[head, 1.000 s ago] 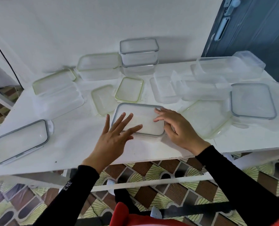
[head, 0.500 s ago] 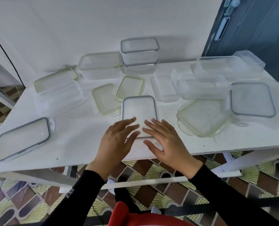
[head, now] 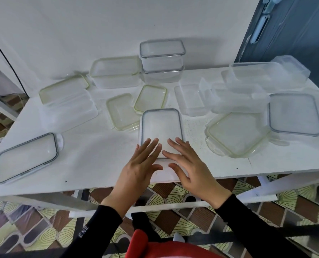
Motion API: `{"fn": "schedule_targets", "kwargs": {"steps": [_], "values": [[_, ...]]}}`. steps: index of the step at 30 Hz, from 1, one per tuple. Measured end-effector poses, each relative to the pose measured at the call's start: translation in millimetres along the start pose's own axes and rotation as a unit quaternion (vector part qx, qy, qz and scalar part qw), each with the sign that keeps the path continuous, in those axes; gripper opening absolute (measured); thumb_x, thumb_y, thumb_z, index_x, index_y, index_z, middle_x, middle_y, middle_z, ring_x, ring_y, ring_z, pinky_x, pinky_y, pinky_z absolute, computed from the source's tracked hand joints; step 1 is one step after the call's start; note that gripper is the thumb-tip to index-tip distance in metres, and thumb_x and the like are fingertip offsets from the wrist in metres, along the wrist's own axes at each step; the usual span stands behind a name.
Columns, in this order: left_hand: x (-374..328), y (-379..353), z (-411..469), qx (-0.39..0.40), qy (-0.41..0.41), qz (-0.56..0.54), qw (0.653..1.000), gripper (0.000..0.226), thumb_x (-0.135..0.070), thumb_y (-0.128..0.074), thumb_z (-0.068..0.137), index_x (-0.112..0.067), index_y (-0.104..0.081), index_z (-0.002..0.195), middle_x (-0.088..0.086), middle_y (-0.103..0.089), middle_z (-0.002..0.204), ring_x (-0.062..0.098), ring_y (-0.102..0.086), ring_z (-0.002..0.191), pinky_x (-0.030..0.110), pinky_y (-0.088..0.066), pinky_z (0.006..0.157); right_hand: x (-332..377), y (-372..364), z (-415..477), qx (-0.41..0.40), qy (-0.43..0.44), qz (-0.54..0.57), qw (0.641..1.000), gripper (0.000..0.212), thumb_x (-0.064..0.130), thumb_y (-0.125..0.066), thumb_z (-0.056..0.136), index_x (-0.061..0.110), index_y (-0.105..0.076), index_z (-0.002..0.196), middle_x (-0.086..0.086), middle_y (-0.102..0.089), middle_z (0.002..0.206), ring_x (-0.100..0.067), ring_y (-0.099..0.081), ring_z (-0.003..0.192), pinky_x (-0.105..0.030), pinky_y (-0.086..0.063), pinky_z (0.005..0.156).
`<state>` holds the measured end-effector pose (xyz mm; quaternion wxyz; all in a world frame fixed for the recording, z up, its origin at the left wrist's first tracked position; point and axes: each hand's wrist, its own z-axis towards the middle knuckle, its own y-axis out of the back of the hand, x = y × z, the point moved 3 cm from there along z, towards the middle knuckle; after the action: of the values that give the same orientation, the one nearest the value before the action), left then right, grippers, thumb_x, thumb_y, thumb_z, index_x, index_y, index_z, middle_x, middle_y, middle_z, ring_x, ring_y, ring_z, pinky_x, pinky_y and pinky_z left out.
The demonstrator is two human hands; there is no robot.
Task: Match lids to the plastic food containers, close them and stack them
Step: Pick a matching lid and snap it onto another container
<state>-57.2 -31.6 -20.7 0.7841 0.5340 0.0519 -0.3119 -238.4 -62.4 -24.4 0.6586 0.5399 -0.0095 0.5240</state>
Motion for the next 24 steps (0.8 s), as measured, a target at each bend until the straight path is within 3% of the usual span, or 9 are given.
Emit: {"fn": "schedule_targets", "kwargs": {"steps": [14,19,22,24], "values": [[-6,-6,-2,-0.040,-0.008,0.013,0.999,0.047,-0.023,-0.055,0.094,-0.006,-0.052,0.138,0.009,-0.047,0.148,0.025,-0.037,0.142,0.052,-0.039,0.109,-5,-12,-2,-0.060,0.035,-0.052,0.996,0.034,0.016,-0.053,0.099,0.015,-0.058,0.133,-0.007,-0.045,0.150,-0.024,-0.034,0.144,-0.044,-0.025,0.119],[4,7,0,0.025,-0.037,-0.022,0.999,0.046,-0.016,-0.051,0.095,-0.012,-0.048,0.141,0.001,-0.041,0.152,0.024,-0.025,0.147,0.049,-0.026,0.117,-5,17,13,-0.079,0.052,-0.040,0.995,0.026,0.024,-0.059,0.092,0.019,-0.066,0.117,0.004,-0.063,0.127,-0.012,-0.055,0.120,-0.044,-0.041,0.099],[28,25,-6,-0.006,0.013,0.053,0.999,0.053,0.003,-0.051,0.090,-0.019,-0.050,0.139,0.002,-0.040,0.153,0.028,-0.024,0.147,0.054,-0.025,0.117,-27,46,29,-0.104,-0.018,0.010,0.994,0.030,0.027,-0.058,0.092,0.018,-0.063,0.121,0.002,-0.058,0.133,-0.010,-0.048,0.127,-0.045,-0.039,0.104],[35,36,-15,-0.084,0.115,0.037,0.989,0.040,-0.014,-0.053,0.096,-0.014,-0.052,0.136,0.007,-0.046,0.147,0.029,-0.041,0.137,0.051,-0.037,0.110,-42,54,33,-0.060,-0.124,0.086,0.987,0.048,0.045,-0.062,0.091,0.028,-0.051,0.135,0.003,-0.041,0.151,-0.008,-0.034,0.141,-0.041,-0.032,0.115]]}}
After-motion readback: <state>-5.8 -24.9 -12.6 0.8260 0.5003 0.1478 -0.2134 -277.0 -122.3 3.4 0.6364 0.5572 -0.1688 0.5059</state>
